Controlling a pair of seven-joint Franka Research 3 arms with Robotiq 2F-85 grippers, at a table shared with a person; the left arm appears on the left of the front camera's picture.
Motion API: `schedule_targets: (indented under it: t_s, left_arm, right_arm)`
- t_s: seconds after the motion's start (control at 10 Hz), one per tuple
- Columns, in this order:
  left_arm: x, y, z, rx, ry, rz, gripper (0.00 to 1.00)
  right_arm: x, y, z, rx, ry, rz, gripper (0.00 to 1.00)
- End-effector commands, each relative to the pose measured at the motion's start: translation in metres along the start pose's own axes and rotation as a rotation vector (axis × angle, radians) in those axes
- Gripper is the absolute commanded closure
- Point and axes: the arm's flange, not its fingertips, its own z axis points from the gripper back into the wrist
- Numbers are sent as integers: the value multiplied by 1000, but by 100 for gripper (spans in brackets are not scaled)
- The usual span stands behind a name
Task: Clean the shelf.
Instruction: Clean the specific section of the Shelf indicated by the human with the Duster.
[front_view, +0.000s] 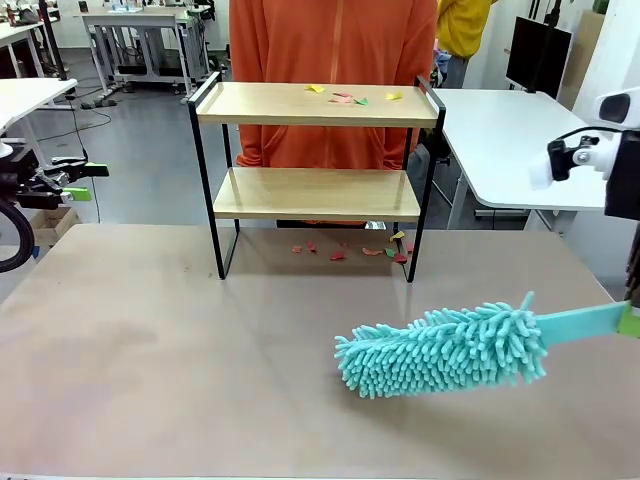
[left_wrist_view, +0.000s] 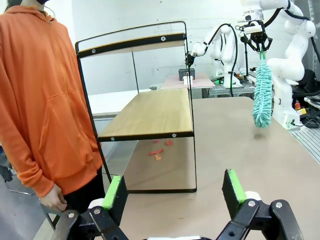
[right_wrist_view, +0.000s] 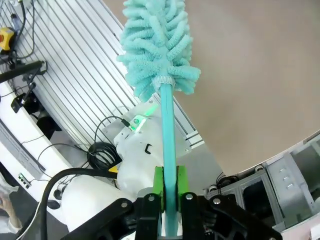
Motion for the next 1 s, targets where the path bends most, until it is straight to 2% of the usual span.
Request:
schedule_targets:
  t_s: [0.0, 0.9]
  left_arm:
    - [2, 0, 1, -1, 1, -3, 0]
    - [2, 0, 1, -1, 1, -3, 0]
  right_arm:
    - [2, 4, 1, -5, -8, 9, 87]
    - [2, 4, 1, -5, -8, 9, 87]
